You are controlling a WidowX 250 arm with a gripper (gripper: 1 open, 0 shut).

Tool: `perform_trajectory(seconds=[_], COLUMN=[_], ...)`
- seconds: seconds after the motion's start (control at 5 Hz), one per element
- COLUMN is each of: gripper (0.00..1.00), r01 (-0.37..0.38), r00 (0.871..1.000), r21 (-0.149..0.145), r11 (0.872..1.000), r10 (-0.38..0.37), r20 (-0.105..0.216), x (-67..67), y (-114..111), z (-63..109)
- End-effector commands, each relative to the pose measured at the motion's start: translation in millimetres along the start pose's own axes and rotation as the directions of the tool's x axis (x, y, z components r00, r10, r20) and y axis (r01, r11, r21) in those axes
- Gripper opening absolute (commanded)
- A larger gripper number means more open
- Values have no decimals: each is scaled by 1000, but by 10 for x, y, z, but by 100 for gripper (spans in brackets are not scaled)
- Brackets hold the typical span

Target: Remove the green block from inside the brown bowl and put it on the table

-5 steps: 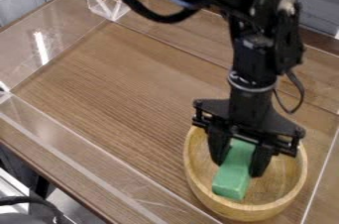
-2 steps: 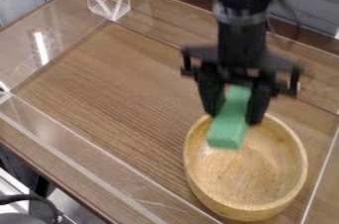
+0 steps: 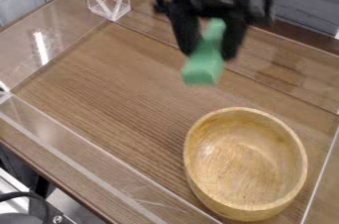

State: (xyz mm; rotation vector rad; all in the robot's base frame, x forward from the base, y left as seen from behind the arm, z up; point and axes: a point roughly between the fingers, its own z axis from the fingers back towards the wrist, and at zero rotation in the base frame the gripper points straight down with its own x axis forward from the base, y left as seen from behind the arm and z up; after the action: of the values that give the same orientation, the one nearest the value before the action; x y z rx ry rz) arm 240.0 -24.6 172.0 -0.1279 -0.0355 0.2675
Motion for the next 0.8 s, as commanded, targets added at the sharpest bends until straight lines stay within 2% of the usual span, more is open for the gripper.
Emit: perform_trajectory(seconds=[0.0,0.2,0.6], gripper=[0,0,0], r01=[7,24,63], r00=[997,995,992], r21=[-13,-7,15], r11=[1000,1000,998], r10=[-6,-23,-64], r20=[83,101,106], x=[127,205,289], y=[257,379,484], z=[220,150,-160])
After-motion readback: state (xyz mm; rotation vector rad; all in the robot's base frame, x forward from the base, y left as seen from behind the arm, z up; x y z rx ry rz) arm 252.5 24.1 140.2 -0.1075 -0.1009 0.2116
